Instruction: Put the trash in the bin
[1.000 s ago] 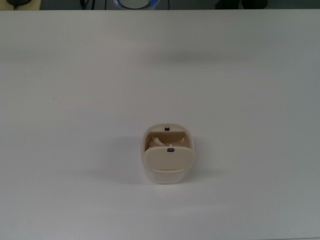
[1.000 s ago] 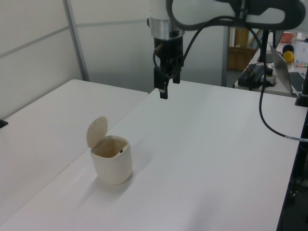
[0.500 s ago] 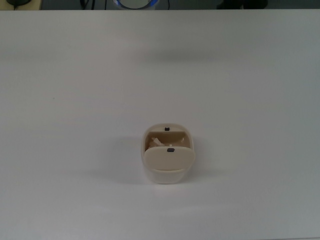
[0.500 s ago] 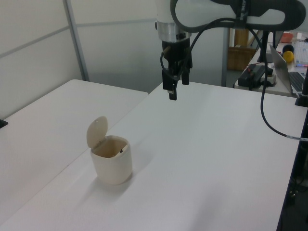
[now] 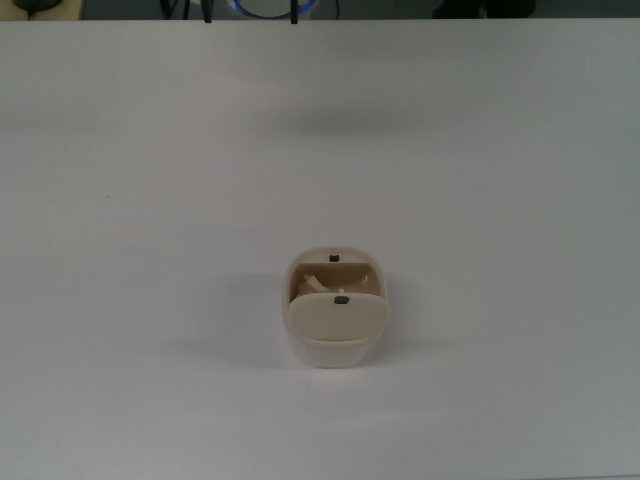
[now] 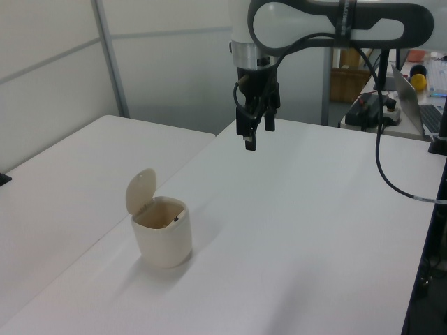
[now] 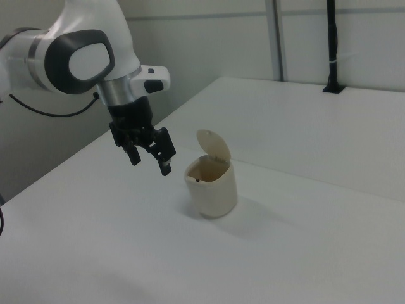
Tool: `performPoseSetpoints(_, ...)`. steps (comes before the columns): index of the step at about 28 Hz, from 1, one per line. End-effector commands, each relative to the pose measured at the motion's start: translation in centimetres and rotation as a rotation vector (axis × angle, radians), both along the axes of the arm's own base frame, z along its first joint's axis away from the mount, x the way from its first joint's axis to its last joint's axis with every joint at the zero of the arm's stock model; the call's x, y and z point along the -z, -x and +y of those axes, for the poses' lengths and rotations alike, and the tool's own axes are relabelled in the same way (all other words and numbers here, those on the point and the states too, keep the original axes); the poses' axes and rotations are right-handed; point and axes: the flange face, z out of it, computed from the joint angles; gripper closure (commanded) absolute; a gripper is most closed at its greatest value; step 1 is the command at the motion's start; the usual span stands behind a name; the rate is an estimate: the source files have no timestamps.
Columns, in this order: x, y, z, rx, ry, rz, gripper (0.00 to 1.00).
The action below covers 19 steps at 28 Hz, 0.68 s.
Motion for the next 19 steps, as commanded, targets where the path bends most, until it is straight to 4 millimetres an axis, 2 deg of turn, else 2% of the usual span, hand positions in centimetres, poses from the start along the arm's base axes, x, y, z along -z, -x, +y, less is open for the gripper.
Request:
performPoseSetpoints(1, -0.1, 0.1, -1.7, -0.023, -0.031, -0.02, 0.0)
performPoseSetpoints(12, 0.3, 0.1, -0.3, -0.054, -0.04, -0.002, 0.0)
performPoseSetpoints(19, -0.1, 0.2, -1.2, -0.04, -0.04, -0.01, 0.0)
